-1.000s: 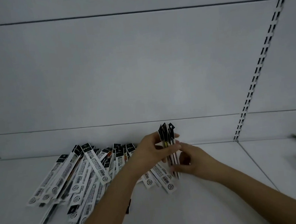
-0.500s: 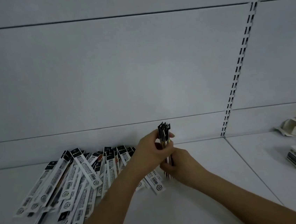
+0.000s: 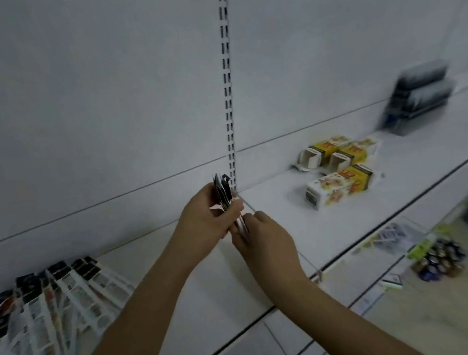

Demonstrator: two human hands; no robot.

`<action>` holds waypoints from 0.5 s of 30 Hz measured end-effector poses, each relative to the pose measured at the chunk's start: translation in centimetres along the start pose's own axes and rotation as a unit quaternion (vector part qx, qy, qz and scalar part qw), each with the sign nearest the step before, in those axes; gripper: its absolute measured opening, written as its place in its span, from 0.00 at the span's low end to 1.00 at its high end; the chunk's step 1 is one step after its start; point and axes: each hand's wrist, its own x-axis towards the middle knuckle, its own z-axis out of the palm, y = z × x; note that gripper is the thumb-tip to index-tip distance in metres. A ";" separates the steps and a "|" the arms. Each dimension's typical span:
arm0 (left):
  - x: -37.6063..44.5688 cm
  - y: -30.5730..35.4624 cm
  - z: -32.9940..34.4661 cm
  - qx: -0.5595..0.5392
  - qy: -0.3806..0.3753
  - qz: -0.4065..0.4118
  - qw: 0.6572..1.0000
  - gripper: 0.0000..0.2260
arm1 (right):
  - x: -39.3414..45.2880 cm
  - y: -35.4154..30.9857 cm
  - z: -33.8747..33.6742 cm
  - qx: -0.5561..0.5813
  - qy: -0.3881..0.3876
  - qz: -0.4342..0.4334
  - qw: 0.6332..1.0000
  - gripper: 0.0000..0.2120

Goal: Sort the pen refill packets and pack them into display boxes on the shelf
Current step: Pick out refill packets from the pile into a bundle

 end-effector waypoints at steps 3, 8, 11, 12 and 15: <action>1.3 0.9 4.9 -0.020 -0.037 -0.008 0.999 0.05 | 0.3 4.0 -2.6 -0.083 -0.039 0.051 0.994 0.09; 3.9 3.9 14.0 -0.021 -0.087 0.020 0.996 0.12 | 1.5 12.7 -6.6 -0.010 -0.041 0.107 0.993 0.10; 6.7 5.4 18.8 -0.054 -0.105 0.019 0.993 0.19 | 2.9 19.8 -9.0 0.053 -0.026 0.137 0.989 0.07; 7.9 5.6 20.2 -0.061 -0.098 0.014 0.993 0.18 | 3.3 22.3 -9.9 0.077 -0.016 0.147 0.986 0.07; 11.7 5.0 24.5 0.077 -0.069 0.052 0.993 0.12 | 4.6 29.0 -12.4 0.151 0.027 0.162 0.975 0.10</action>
